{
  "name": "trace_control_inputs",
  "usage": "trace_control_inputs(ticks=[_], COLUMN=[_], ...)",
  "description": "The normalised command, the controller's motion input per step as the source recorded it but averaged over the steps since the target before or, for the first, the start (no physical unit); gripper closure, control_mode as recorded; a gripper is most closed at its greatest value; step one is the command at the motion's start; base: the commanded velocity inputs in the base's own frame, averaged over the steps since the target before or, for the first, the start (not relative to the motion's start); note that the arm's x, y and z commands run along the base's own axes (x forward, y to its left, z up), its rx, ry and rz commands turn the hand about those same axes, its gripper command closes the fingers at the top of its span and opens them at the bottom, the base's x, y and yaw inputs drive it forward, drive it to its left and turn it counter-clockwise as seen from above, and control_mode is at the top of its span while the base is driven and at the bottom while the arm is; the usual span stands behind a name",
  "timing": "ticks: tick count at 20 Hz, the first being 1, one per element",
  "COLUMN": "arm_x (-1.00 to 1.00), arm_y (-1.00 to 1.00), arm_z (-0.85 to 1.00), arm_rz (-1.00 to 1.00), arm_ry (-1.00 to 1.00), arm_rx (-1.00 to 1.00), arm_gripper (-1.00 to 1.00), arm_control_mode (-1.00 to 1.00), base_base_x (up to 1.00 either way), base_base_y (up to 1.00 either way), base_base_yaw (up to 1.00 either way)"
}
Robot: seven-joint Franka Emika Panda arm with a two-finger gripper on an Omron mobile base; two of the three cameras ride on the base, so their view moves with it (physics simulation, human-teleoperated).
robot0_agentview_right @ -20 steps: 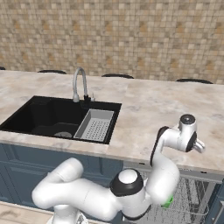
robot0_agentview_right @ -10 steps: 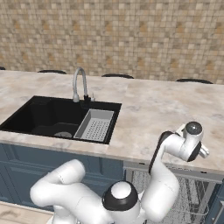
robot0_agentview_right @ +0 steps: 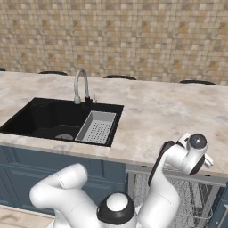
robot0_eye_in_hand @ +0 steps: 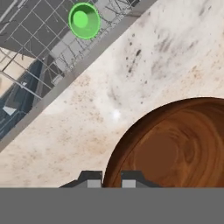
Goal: Pick up the cup and bowl from the counter, place them in the dishwasher, and close the dishwasher door.
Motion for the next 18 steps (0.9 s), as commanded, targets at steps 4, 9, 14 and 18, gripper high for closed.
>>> trace_control_inputs(ticks=[4,9,14,18], arm_x=[-0.47,-0.49,-0.39,-0.29], arm_y=[0.00,0.00,0.00,0.00], arm_z=[-0.03,-0.23,-0.33,-0.46], arm_rz=[0.08,0.10,0.10,0.11], arm_ry=[0.00,0.00,0.00,0.00], arm_rx=[0.00,0.00,0.00,0.00], arm_gripper=[1.00,1.00,1.00,1.00], arm_control_mode=[-1.00,-1.00,-1.00,-1.00], base_base_x=[0.00,0.00,0.00,0.00], base_base_y=[0.00,0.00,0.00,0.00], base_base_yaw=[0.00,0.00,0.00,0.00])
